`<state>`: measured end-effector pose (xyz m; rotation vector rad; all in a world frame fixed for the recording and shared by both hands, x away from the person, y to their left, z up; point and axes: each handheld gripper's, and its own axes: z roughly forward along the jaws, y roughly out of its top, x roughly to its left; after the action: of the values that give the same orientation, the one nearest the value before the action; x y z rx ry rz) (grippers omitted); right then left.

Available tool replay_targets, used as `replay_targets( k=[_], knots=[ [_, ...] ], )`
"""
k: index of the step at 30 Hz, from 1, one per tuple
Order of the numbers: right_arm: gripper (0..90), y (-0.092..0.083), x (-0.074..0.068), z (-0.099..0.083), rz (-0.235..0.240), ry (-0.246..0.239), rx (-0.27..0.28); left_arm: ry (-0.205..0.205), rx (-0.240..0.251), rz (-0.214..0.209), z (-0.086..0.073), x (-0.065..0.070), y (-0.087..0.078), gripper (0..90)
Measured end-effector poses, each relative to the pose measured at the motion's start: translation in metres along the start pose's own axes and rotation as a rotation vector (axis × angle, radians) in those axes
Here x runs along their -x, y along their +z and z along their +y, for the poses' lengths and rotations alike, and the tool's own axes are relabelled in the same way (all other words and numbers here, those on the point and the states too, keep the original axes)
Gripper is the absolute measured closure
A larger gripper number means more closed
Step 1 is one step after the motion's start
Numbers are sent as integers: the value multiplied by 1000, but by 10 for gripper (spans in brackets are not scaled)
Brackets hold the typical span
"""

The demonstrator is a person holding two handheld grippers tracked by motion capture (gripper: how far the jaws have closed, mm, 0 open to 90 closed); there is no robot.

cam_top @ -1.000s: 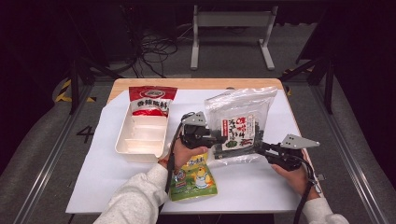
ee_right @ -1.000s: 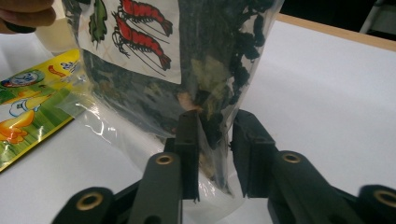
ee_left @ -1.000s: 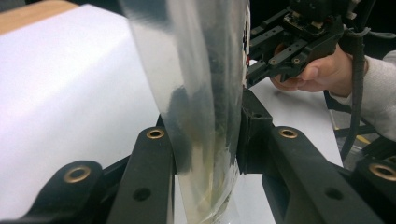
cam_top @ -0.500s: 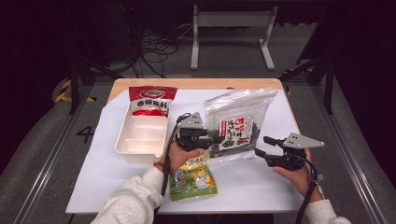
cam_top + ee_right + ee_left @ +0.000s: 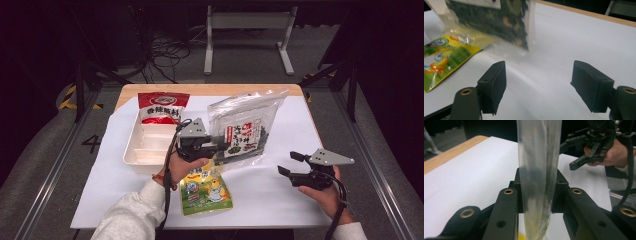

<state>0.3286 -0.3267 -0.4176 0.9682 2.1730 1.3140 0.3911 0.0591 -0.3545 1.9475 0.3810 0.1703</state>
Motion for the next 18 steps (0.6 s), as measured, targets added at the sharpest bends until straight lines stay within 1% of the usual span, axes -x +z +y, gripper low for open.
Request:
replay_targets(
  k=[1, 2, 5, 8, 9, 10, 11, 12, 14, 15, 16, 17, 18],
  knots=[
    [277, -1, -1, -2, 0, -3, -11, 10, 2, 11, 1, -1, -6, 729],
    [277, -1, -1, -2, 0, -3, -11, 10, 2, 11, 1, -1, -6, 729],
    [278, -4, -6, -6, 1, -11, -37, 2, 13, 25, 1, -3, -19, 729],
    [266, -6, -11, -10, 17, -31, -58, 5, 30, 44, 1, -6, -31, 729],
    [256, -7, -12, -12, 21, -34, -65, 1, 35, 46, 1, -6, -36, 729],
    [238, -6, -13, -14, 25, -30, -69, 6, 45, 56, 1, -7, -40, 729],
    [215, -6, -14, -16, 26, -31, -73, 0, 51, 56, 2, -7, -44, 729],
    [203, -6, -15, -17, 27, -33, -73, 5, 61, 64, 2, -8, -49, 729],
    [189, -5, -17, -18, 44, -42, -66, 2, 76, 70, 2, -11, -55, 728],
    [182, -5, -19, -18, 47, -53, -66, -7, 85, 74, 2, -14, -61, 728],
    [162, -5, -21, -18, 41, -64, -71, -5, 83, 87, 1, -16, -65, 728],
    [162, -5, -21, -18, 41, -64, -71, -5, 83, 87, 1, -16, -65, 729],
    [160, -3, -24, -18, 33, -78, -83, 3, 83, 100, 0, -18, -72, 729]
  ],
)
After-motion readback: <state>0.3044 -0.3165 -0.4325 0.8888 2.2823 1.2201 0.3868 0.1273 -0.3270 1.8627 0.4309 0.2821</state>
